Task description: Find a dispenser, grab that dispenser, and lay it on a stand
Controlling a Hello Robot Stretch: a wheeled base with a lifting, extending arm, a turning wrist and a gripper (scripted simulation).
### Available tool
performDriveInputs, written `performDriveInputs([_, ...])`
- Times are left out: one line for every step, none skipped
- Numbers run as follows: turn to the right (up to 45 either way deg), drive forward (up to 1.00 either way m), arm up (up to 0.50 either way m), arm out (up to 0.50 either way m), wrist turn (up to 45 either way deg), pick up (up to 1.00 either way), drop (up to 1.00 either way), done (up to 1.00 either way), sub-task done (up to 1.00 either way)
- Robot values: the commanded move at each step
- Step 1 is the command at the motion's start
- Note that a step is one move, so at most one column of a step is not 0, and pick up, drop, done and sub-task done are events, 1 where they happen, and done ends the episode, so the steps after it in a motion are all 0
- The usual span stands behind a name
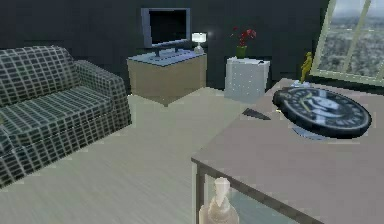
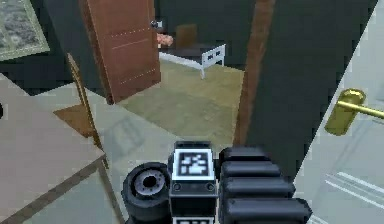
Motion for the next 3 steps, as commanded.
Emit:
performDriveInputs([-12.0,0.00,0.00,0.00,0.0,0.00,0.00,0.00,0.00])
performDriveInputs([0.0,0.70,0.00,0.00,0.0,0.00,0.00,0.00,0.00])
performDriveInputs([-36.0,0.00,0.00,0.00,0.0,0.00,0.00,0.00,0.00])
